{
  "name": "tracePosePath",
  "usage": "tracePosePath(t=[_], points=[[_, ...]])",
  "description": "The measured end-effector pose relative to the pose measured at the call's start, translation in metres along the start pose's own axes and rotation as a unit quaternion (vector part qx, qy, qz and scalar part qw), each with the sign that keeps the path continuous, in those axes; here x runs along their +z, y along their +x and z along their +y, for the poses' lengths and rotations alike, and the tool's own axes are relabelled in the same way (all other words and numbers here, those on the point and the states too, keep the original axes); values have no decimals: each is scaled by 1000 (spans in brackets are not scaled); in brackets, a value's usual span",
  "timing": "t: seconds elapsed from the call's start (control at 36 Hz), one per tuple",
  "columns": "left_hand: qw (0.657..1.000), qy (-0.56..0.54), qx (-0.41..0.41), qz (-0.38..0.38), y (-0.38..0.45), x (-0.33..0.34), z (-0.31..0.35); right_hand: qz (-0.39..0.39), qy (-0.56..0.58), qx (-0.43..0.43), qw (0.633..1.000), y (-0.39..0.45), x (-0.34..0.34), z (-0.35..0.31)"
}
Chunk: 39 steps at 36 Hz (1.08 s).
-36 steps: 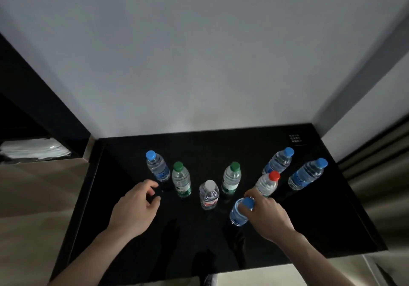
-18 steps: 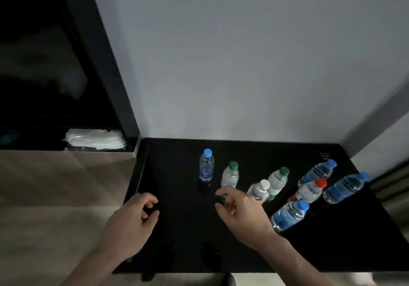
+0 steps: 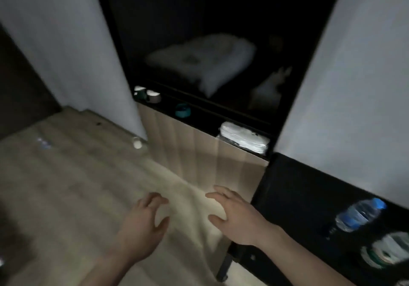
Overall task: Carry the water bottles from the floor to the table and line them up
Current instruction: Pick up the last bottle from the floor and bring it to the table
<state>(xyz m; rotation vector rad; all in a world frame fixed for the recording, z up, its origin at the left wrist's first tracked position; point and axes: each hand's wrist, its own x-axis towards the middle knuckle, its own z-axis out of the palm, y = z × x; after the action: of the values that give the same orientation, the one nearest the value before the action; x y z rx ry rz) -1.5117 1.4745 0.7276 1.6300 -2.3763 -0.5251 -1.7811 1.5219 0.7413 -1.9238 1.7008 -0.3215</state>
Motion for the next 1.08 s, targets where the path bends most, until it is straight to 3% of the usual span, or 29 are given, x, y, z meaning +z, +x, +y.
tracePosePath(t=[0.39,0.78,1.08], points=[[967,8,-227,116,-36,-84,-179,-124,-87,-180,972,215,53,-159],[946,42,-290,137,81,-164,-323,-169,-120,-232,950,436,63,-255],[920,35,-360,153,119,-227,-454,-193,-139,-293,926,586,104,-373]])
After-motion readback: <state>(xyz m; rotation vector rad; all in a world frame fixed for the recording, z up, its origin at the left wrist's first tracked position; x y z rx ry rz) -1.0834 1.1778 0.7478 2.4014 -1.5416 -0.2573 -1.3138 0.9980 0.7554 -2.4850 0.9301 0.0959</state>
